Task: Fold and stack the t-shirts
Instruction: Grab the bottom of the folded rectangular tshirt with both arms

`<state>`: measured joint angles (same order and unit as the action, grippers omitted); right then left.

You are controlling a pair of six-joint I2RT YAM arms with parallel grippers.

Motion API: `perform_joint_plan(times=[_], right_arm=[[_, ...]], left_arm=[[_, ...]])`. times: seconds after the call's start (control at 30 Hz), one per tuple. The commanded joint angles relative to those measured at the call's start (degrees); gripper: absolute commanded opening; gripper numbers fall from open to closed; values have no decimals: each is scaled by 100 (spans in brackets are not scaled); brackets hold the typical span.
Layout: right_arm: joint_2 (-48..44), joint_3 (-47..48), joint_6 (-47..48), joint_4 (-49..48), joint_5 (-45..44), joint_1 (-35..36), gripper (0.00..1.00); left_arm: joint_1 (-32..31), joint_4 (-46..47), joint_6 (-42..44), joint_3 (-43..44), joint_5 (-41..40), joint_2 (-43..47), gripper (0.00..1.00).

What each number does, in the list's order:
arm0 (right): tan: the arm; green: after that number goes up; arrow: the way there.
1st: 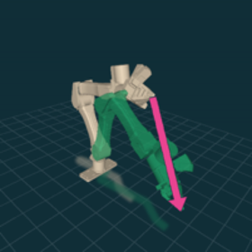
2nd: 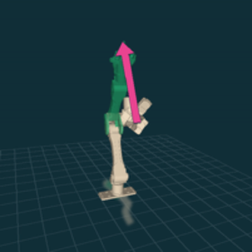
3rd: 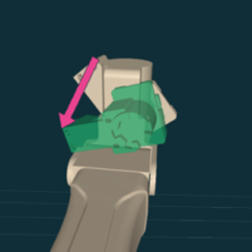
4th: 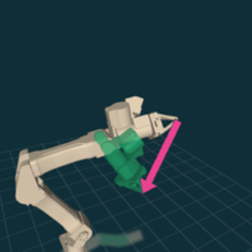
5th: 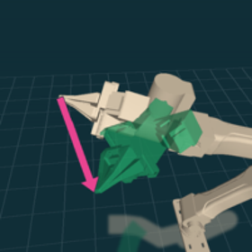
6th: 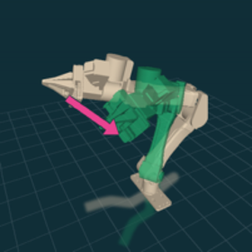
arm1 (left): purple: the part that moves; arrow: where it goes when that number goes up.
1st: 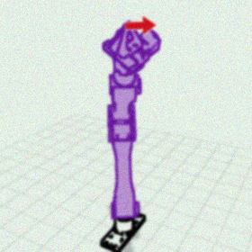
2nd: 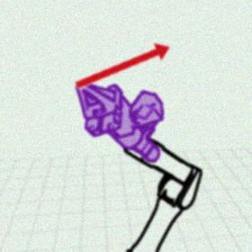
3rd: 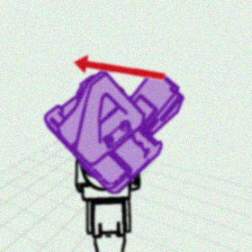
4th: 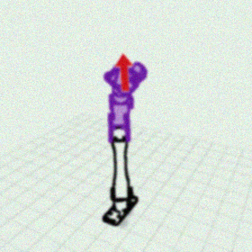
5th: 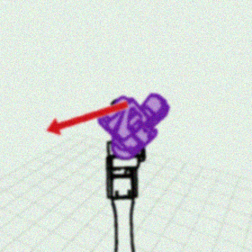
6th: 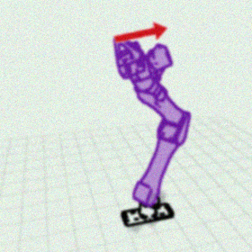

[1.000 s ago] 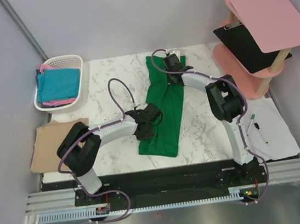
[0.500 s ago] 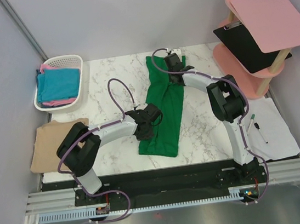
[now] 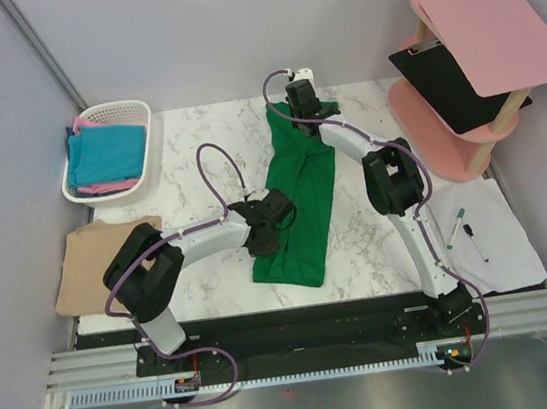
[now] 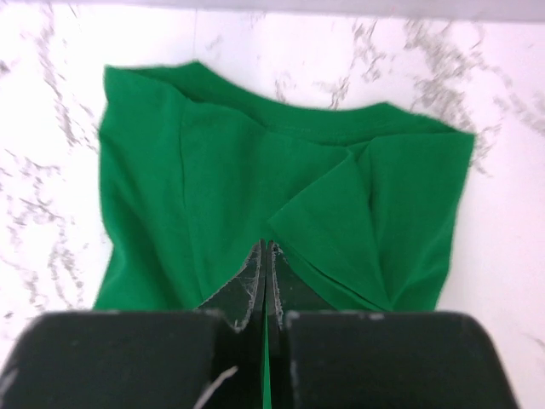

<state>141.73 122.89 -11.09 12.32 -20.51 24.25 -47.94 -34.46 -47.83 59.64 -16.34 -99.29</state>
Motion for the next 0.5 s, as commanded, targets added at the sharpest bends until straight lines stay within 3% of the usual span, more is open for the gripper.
perform_joint_plan(times=[0.0,0.47], right_arm=[[434,455,90,324,100,-26,0],[672,543,20,342,-400,-324,0]], left_arm=[[39,71,125,-119,-89,-346,2],[39,-8,152,-40,-133,-478,2]])
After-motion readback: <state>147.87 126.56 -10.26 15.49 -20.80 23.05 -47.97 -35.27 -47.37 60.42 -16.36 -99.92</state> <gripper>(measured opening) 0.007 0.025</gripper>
